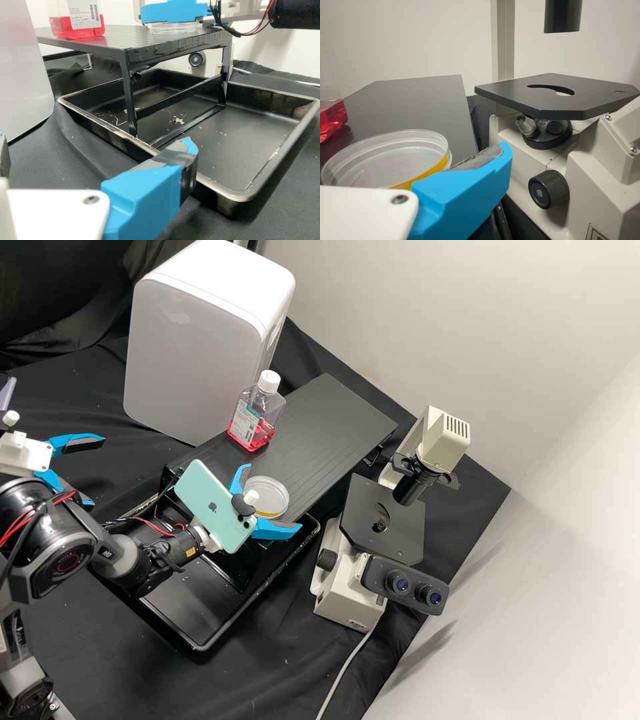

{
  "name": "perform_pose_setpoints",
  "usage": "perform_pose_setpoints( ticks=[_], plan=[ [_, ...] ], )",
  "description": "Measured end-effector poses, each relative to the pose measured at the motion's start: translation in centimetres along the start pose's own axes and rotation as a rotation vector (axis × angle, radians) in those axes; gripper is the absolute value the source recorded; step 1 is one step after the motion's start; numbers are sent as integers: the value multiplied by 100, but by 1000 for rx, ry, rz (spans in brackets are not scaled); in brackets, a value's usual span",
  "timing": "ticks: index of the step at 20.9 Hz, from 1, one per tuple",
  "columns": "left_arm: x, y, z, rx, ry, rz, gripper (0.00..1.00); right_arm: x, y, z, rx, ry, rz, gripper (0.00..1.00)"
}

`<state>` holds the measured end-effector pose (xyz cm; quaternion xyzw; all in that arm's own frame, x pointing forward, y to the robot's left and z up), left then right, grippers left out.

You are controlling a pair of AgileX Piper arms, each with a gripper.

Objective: Remove the lid from the petri dish

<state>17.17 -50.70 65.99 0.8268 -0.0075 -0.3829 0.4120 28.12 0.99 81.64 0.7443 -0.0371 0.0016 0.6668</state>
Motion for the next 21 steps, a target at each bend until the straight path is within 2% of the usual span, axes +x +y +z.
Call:
perform_pose_setpoints(
  ticks=[1,2,15,21],
  plan=[
    [0,0,0,0,0,0,100,0,0,0,0,0,0,100],
    [0,0,0,0,0,0,100,0,0,0,0,0,0,0],
    [0,0,0,0,0,0,100,2,-16,0,0,0,-6,0],
    [0,-3,14,1,-6,-1,100,15,-27,16,0,13,8,0]
  ],
)
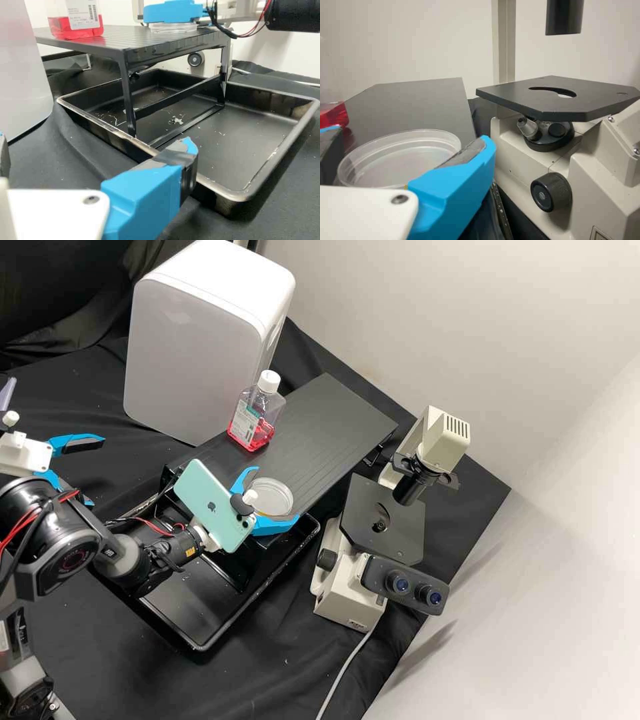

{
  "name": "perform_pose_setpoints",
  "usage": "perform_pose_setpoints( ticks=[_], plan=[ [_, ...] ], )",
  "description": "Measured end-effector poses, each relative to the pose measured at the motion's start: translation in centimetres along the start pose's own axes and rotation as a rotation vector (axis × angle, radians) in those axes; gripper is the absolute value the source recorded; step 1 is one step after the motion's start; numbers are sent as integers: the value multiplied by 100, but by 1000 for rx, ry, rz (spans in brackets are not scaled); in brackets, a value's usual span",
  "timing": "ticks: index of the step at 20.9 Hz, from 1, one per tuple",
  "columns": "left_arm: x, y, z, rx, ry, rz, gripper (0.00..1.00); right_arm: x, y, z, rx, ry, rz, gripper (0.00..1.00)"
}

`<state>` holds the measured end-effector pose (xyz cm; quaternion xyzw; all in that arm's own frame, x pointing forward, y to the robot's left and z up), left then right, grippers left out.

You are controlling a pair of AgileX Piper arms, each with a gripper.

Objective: Remove the lid from the petri dish

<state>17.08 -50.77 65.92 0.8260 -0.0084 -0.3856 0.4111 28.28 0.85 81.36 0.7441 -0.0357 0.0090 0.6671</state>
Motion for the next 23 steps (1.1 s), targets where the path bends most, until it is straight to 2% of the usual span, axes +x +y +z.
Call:
perform_pose_setpoints(
  ticks=[12,19,23],
  plan=[
    [0,-1,4,0,-2,0,100,1,-5,-2,0,3,1,0],
    [0,-1,4,0,-2,0,100,-1,-48,-36,0,16,-15,0],
    [0,-1,5,0,-2,0,100,-4,-39,-47,0,20,-12,0]
  ],
)
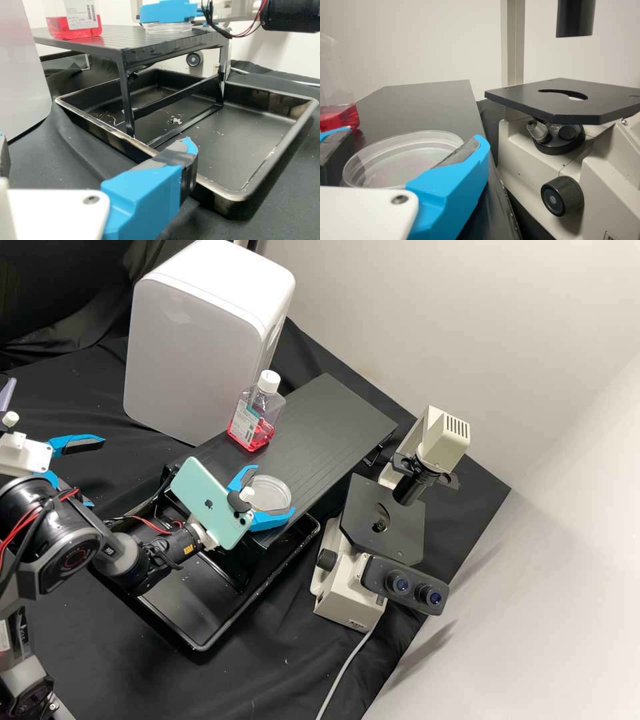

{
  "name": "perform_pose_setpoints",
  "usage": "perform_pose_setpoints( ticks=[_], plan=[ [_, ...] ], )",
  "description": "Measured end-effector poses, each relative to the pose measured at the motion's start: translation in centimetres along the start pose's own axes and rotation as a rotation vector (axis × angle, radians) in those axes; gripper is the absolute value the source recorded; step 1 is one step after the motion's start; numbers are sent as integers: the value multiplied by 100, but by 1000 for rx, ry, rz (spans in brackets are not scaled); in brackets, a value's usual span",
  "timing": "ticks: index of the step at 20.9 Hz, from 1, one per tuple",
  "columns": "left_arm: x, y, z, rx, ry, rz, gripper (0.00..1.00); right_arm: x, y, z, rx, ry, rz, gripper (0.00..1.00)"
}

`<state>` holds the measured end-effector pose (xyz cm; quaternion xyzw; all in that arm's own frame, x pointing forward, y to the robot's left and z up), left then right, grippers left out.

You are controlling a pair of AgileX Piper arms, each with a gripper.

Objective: Remove the lid from the petri dish

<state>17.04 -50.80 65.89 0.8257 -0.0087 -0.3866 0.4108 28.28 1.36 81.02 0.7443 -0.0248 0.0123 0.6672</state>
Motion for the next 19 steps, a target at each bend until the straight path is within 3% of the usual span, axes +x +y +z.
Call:
perform_pose_setpoints(
  ticks=[9,16,19],
  plan=[
    [0,-5,23,2,-10,-2,100,-59,140,-171,4,59,47,0],
    [0,-4,20,1,-6,-1,100,-59,134,-176,4,61,45,0],
    [0,-4,20,1,-6,-1,100,-62,91,-210,-20,72,31,0]
  ],
)
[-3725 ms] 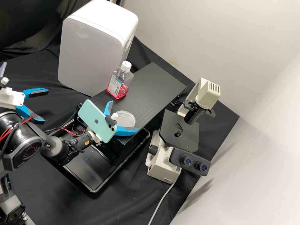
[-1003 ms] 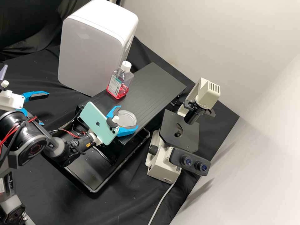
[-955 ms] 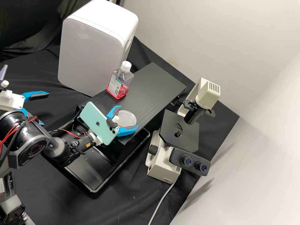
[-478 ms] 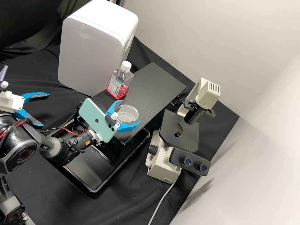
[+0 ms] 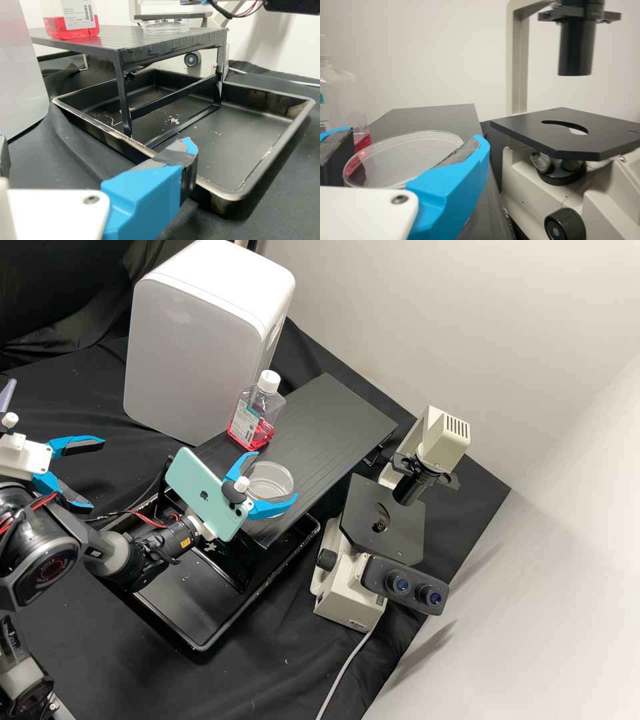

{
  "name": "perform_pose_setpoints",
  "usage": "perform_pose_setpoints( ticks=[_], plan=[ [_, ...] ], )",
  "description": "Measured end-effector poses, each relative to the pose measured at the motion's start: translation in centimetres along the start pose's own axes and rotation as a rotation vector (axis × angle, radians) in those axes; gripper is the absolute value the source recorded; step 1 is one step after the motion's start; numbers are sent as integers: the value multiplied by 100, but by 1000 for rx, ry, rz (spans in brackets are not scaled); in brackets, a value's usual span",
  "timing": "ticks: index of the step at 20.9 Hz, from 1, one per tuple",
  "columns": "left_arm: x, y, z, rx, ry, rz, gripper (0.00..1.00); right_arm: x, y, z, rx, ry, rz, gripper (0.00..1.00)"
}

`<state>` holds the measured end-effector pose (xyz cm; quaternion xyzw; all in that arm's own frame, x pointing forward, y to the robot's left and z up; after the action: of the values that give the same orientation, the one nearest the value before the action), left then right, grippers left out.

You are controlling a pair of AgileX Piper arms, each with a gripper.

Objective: Remove the lid from the petri dish

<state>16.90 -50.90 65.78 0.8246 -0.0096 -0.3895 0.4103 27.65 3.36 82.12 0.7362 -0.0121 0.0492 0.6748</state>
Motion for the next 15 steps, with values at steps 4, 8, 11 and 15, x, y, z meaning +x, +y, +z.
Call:
perform_pose_setpoints(
  ticks=[4,8,11,15],
  plan=[
    [0,0,0,0,0,0,100,-6,-102,-80,-41,29,-36,0],
    [0,0,0,0,0,0,100,-20,-201,-164,-56,57,-67,0],
    [0,0,0,0,0,0,100,-27,-239,-195,-62,60,-71,0],
    [0,0,0,0,0,0,100,-25,-268,-189,-62,53,-75,0]
  ],
)
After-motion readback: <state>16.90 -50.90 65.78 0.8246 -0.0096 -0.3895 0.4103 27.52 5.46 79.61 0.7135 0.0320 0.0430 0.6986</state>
